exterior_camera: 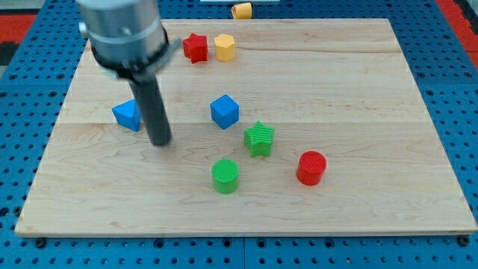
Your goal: Push the blue cube into the yellow hexagon
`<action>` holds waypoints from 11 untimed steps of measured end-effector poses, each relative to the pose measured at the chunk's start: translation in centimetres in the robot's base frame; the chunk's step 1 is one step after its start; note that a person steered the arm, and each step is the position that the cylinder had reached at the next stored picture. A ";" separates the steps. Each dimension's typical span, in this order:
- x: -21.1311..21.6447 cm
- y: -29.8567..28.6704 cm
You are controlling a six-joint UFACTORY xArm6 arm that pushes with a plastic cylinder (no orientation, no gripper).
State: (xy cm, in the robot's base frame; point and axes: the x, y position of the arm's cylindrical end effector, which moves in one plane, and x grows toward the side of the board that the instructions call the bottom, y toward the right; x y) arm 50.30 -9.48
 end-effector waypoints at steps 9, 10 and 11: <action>-16.6 0.9; -11.2 -2.1; -0.5 -1.7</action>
